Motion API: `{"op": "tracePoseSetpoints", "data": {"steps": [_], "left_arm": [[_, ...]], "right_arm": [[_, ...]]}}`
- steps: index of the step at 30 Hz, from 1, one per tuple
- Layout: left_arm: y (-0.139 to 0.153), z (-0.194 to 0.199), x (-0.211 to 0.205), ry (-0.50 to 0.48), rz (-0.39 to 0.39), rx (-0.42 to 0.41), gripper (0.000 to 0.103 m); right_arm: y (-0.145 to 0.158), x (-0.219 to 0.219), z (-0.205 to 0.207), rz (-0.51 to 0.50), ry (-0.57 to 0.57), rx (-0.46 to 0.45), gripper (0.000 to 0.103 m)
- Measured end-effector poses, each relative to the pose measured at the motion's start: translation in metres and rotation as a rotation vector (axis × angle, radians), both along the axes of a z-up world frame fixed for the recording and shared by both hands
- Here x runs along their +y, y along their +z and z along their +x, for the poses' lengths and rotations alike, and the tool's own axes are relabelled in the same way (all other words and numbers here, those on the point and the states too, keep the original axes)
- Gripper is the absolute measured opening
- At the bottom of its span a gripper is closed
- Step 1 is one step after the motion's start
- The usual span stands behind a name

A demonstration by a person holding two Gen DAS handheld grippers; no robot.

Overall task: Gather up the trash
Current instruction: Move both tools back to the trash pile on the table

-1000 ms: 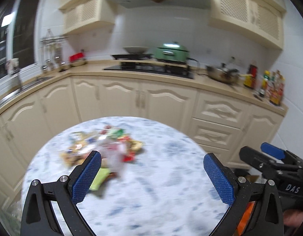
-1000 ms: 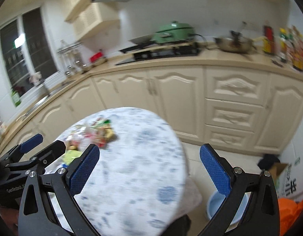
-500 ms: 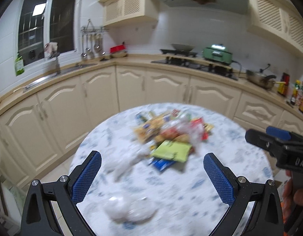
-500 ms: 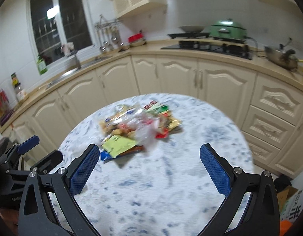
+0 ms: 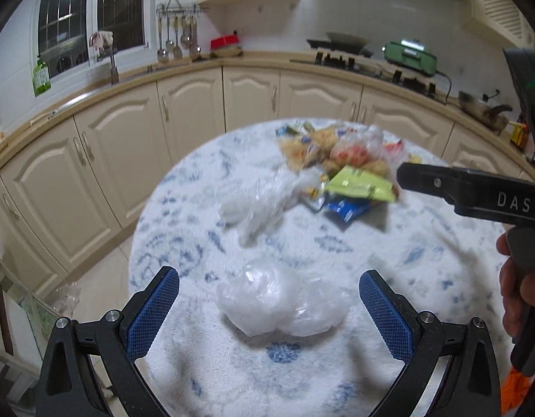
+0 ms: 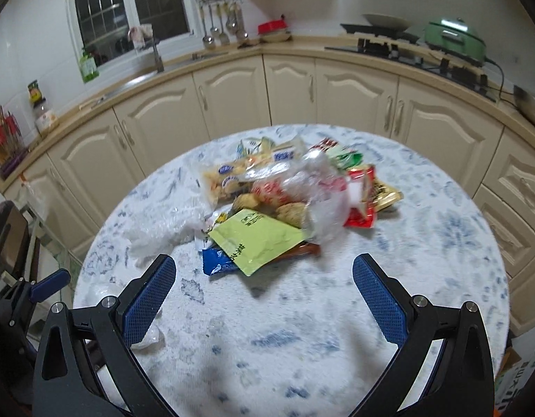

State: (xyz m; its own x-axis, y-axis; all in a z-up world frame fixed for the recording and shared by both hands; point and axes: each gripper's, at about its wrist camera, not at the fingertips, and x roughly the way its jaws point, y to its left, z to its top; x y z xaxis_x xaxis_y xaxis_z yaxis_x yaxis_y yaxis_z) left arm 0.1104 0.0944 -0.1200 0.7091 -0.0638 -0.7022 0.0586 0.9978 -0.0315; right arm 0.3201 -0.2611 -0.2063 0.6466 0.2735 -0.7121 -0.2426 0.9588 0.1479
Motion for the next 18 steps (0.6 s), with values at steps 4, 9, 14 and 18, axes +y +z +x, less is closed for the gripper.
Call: {"op": "tracePoseSetpoints", "data": {"steps": [4, 9, 14, 18], "left_arm": [[-0.020, 0.017, 0.003, -0.018, -0.008, 0.047, 0.095], [-0.033, 0.035, 0.005, -0.056, -0.067, 0.081, 0.069], [-0.035, 0.050, 0.008, -0.072, -0.080, 0.059, 0.058], [-0.038, 0.056, 0.009, -0.078, -0.078, 0.043, 0.055]], "right_arm": [[-0.011, 0.009, 0.010, -0.018, 0.007, 0.018, 0.103], [-0.020, 0.016, 0.022, -0.013, -0.001, 0.037, 0.103], [-0.030, 0.023, 0.036, -0.015, -0.025, 0.056, 0.099], [-0.041, 0.029, 0.049, -0.030, -0.052, 0.077, 0.093]]}}
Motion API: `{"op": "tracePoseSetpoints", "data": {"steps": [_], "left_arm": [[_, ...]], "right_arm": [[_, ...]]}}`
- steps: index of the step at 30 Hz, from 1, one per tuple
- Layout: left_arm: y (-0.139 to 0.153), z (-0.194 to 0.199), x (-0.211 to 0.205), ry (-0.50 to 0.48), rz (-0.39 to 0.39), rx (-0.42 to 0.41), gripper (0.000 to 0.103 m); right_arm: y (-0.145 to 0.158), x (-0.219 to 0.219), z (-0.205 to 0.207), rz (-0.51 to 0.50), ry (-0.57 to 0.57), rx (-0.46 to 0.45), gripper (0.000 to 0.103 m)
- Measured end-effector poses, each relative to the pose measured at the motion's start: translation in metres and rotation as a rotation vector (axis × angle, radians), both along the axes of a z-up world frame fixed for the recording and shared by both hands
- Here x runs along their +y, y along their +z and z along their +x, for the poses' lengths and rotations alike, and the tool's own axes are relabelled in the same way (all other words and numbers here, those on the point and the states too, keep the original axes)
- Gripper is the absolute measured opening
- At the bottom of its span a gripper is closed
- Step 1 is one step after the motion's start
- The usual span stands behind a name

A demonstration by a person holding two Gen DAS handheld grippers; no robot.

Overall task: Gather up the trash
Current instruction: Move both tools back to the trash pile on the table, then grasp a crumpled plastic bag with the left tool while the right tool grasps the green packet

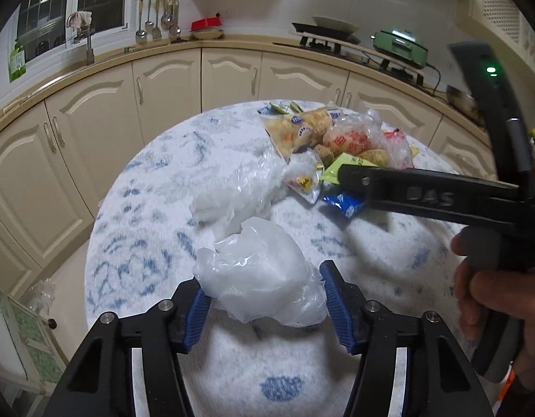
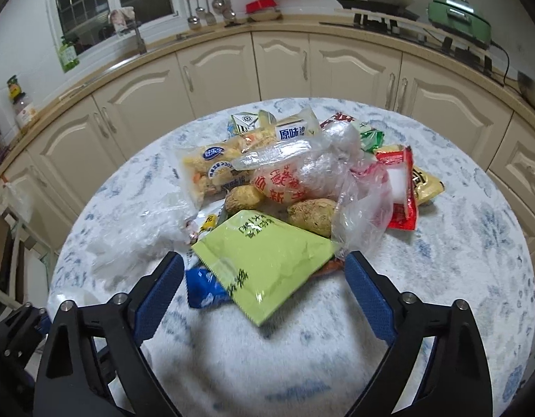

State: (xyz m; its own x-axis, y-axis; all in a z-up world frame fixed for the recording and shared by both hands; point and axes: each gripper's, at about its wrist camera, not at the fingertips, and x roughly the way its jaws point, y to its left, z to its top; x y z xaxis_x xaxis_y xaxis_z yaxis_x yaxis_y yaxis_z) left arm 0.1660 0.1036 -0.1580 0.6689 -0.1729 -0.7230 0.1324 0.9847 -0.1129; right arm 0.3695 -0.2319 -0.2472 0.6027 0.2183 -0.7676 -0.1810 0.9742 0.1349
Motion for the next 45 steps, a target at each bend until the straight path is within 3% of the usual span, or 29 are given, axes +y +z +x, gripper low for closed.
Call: {"op": "tracePoseSetpoints", "data": {"steps": [6, 10, 11, 13, 17, 27, 30, 31, 33, 34, 35, 40, 43, 45], "left_arm": [[0.000, 0.010, -0.008, -0.008, 0.028, -0.013, 0.054], [0.006, 0.017, -0.008, 0.014, 0.018, -0.031, 0.054], [0.007, 0.019, -0.009, 0.021, 0.020, -0.040, 0.054], [0.007, 0.024, -0.009, 0.032, 0.018, -0.041, 0.053], [0.008, 0.028, -0.010, 0.041, 0.020, -0.048, 0.051], [0.009, 0.026, -0.021, 0.012, 0.015, -0.062, 0.049], [0.009, 0.025, -0.025, 0.006, 0.017, -0.060, 0.049], [0.009, 0.025, -0.027, 0.004, 0.017, -0.058, 0.049], [0.008, 0.024, -0.031, -0.001, 0.020, -0.056, 0.049], [0.007, 0.024, -0.032, -0.003, 0.021, -0.054, 0.049], [0.006, 0.024, -0.033, -0.006, 0.021, -0.051, 0.049], [0.005, 0.023, -0.036, -0.006, 0.025, -0.047, 0.049], [0.006, 0.023, -0.036, -0.004, 0.025, -0.050, 0.049], [0.007, 0.023, -0.036, -0.006, 0.022, -0.051, 0.049]], "right_arm": [[-0.009, 0.006, 0.014, -0.041, -0.005, -0.011, 0.075], [-0.007, -0.002, 0.010, -0.025, 0.032, -0.019, 0.051], [-0.007, -0.005, 0.009, -0.014, 0.042, -0.017, 0.041], [-0.006, -0.012, 0.004, 0.011, 0.053, -0.017, 0.032], [-0.007, -0.034, -0.009, 0.070, 0.048, -0.016, 0.029], [0.001, -0.071, -0.038, 0.145, 0.016, -0.037, 0.028], [-0.002, -0.076, -0.039, 0.137, 0.017, 0.000, 0.031], [-0.004, -0.076, -0.039, 0.129, 0.016, 0.013, 0.034], [-0.006, -0.078, -0.039, 0.109, 0.000, 0.020, 0.058], [-0.006, -0.080, -0.040, 0.106, -0.014, 0.016, 0.077], [-0.004, -0.081, -0.041, 0.108, -0.026, 0.003, 0.084], [0.005, -0.084, -0.031, 0.123, -0.067, -0.039, 0.086], [0.000, -0.075, -0.014, 0.122, -0.059, -0.015, 0.086], [-0.010, -0.066, -0.004, 0.111, -0.027, 0.011, 0.075]]}}
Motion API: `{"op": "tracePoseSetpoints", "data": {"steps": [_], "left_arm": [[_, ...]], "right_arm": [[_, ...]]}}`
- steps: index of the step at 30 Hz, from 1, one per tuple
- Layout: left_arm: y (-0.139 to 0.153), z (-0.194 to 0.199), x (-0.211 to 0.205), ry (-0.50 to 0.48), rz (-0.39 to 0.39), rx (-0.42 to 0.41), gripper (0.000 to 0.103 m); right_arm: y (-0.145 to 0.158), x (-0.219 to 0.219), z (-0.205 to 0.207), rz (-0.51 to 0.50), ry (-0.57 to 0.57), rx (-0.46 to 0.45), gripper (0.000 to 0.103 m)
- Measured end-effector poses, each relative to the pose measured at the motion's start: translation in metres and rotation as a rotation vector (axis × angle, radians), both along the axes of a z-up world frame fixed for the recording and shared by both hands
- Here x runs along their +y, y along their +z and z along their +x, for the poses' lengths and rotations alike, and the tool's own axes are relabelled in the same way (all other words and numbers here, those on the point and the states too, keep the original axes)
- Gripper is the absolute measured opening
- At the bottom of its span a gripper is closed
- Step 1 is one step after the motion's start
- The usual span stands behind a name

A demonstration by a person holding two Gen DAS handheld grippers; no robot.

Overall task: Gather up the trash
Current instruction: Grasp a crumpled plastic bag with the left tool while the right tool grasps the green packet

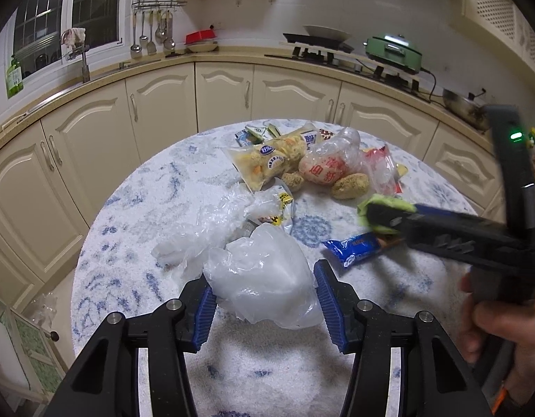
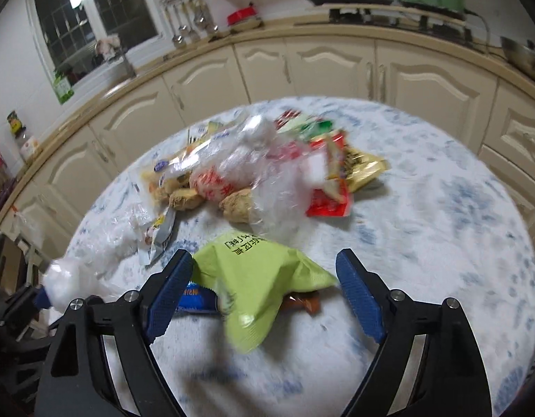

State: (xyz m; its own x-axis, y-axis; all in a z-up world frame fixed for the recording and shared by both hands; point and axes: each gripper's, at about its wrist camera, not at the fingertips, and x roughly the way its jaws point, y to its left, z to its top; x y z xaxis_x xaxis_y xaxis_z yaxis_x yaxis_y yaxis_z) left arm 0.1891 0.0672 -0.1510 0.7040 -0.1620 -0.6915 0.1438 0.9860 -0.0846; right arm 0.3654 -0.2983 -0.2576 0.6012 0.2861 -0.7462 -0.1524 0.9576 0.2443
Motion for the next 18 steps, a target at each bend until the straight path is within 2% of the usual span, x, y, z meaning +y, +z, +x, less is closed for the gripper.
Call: {"op": "tracePoseSetpoints", "data": {"steps": [1, 5, 12, 18], "left_arm": [[0.000, 0.001, 0.000, -0.003, -0.003, 0.000, 0.048], [-0.003, 0.001, -0.002, -0.008, -0.004, 0.006, 0.046], [0.002, -0.005, -0.009, -0.016, -0.012, -0.008, 0.044], [0.022, -0.014, -0.023, -0.044, -0.021, -0.055, 0.044]], "right_arm": [[-0.003, 0.003, 0.002, -0.006, 0.009, 0.009, 0.056], [-0.003, 0.007, 0.000, -0.007, 0.043, -0.007, 0.037], [0.008, -0.004, -0.016, 0.036, 0.061, -0.042, 0.034], [0.031, -0.023, -0.043, 0.060, 0.034, -0.102, 0.034]]}}
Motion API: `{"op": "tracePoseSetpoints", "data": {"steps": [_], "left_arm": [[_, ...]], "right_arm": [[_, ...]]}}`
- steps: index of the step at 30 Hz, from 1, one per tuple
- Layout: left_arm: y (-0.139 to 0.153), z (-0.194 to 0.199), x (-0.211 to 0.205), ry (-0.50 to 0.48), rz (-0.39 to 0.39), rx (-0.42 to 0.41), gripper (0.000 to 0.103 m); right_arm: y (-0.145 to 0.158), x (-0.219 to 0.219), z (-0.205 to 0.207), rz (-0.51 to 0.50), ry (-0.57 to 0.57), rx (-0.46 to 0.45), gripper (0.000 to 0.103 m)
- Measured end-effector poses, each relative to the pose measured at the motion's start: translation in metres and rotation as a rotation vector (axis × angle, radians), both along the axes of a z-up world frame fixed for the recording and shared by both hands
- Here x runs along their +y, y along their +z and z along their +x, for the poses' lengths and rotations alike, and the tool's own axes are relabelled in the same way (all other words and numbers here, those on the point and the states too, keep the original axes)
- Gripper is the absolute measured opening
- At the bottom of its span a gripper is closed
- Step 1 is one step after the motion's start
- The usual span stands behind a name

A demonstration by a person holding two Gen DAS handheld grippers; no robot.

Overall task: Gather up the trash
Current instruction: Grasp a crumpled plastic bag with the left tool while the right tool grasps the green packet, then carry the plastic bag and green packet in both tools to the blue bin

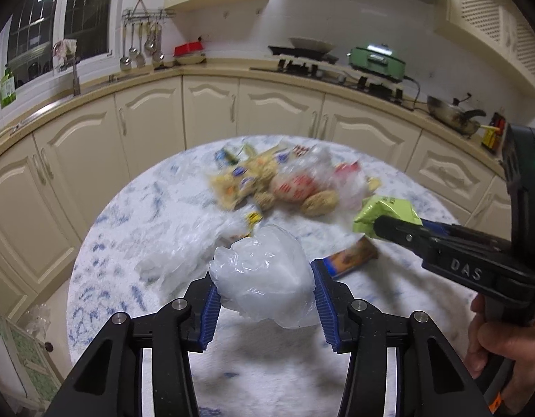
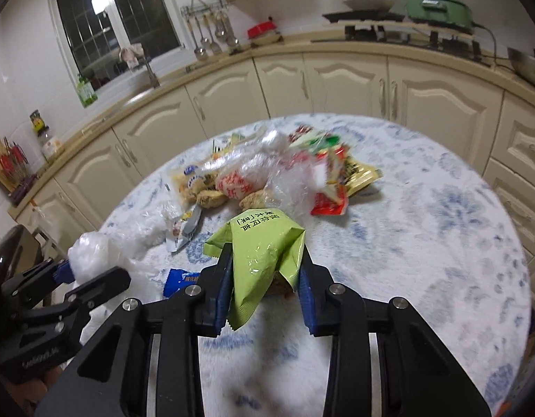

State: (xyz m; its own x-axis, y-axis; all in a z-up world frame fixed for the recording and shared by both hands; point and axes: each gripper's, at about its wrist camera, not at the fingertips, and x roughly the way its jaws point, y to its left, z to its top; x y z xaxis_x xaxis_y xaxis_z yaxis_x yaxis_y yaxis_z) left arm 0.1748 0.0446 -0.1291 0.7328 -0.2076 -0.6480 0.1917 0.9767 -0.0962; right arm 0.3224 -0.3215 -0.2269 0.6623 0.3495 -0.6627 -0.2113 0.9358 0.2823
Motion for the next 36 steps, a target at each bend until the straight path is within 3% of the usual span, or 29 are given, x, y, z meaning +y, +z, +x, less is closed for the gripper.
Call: {"op": "tracePoseSetpoints", "data": {"steps": [10, 20, 28, 36], "left_arm": [[0.030, -0.013, -0.063, -0.129, -0.004, -0.088, 0.044], [0.047, -0.012, -0.166, -0.332, -0.025, -0.135, 0.044], [0.039, 0.003, -0.264, -0.516, -0.047, -0.101, 0.044], [0.002, 0.026, -0.370, -0.675, -0.011, 0.007, 0.044]], "right_arm": [[0.050, -0.064, -0.052, 0.027, -0.103, -0.124, 0.033], [0.077, -0.156, -0.106, 0.012, -0.280, -0.194, 0.033], [0.077, -0.240, -0.160, -0.028, -0.470, -0.187, 0.034], [0.048, -0.326, -0.202, -0.043, -0.652, -0.104, 0.034]]}}
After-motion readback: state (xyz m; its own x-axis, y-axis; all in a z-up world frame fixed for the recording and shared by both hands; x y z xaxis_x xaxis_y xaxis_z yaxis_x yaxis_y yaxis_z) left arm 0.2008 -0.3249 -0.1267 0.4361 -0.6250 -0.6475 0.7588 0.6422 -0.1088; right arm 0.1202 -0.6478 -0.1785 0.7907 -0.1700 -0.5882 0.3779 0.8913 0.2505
